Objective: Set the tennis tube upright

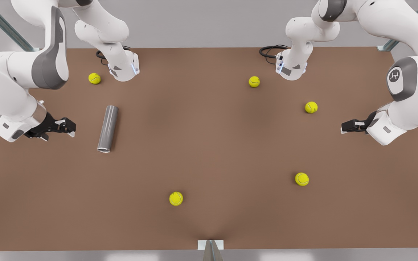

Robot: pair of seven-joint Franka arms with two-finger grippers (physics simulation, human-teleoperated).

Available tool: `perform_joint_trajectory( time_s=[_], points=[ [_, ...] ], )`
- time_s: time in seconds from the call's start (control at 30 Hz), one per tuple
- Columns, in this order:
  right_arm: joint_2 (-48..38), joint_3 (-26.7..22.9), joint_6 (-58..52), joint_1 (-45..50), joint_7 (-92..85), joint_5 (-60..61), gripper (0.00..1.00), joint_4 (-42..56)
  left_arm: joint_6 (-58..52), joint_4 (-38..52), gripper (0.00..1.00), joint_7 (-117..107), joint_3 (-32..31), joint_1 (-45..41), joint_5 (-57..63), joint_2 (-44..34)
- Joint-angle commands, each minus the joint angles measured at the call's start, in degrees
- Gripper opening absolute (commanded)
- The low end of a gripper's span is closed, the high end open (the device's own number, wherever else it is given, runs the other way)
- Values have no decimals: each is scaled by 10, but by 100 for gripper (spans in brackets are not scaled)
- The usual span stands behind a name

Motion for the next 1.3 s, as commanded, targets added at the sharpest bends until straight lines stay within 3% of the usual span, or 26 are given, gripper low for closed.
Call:
perform_joint_trajectory(
  time_s=[0.0, 0.03, 0.13, 0.2, 0.33, 0.4, 0.57, 0.9, 1.27],
  points=[
    [1, 0, -2, -2, -25, 0, 100, 0, 3, 0, 100, 15, 0, 1, 0, -1],
    [2, 1, -8, -1, -22, 0, 100, -10, 3, 0, 100, 15, 0, 0, 0, -1],
    [-6, 2, -5, 6, -15, 21, 100, -220, 3, 0, 100, 15, 0, 1, 0, 0],
    [-26, 1, 24, -9, 3, 46, 100, -299, 3, 0, 100, 15, 0, 1, 0, 0],
    [-31, 0, 30, -19, 207, 25, 100, -362, 2, 0, 100, 15, 0, 1, 0, 0],
    [-29, -1, 101, -26, 214, 10, 100, -396, 1, 0, 100, 15, 0, 0, 0, 0],
    [-10, -1, 139, -26, 311, 11, 100, -406, -2, 0, 100, 15, 0, 1, 0, 0],
    [53, -1, 244, -27, 290, 11, 100, -450, -2, -1, 100, 15, -6, 3, 0, 1],
    [86, -2, 271, -46, 132, 11, 100, -454, -3, -1, 100, 15, -7, 3, 0, 4]
  ],
)
